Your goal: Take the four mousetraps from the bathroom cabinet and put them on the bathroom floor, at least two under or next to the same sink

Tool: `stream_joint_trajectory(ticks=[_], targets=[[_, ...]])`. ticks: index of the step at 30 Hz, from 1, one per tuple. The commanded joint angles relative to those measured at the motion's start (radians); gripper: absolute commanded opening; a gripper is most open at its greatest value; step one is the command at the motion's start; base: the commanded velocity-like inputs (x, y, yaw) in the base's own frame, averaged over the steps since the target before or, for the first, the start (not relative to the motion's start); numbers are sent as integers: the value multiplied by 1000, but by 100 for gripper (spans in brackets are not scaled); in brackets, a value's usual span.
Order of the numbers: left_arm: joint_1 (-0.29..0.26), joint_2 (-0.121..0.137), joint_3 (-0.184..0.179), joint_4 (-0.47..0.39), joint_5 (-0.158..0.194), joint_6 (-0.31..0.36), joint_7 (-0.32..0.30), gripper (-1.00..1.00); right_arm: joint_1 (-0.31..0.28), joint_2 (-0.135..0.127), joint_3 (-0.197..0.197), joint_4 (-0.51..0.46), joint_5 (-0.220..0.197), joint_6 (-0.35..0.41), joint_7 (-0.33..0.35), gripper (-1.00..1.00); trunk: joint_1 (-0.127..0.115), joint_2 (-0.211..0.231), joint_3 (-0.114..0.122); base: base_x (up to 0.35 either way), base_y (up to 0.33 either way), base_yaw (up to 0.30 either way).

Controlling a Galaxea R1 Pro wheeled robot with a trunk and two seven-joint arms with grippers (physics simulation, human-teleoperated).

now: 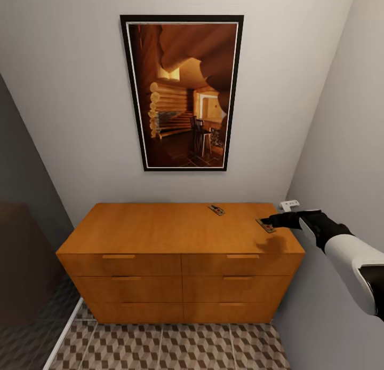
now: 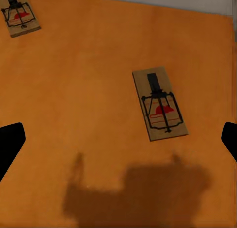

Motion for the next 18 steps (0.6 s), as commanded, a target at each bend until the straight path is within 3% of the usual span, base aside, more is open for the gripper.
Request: stream_joint_trajectory(ticks=[1, 18], targets=[[-1, 0, -8, 1, 4, -4, 2, 100, -1, -3, 5, 0, 2, 2, 3, 100, 1, -2, -2, 0, 0, 0], [-1, 0, -8, 1, 4, -4, 2, 100, -1, -26, 6, 36, 3, -15, 6, 100, 1, -2, -2, 0, 0, 0]])
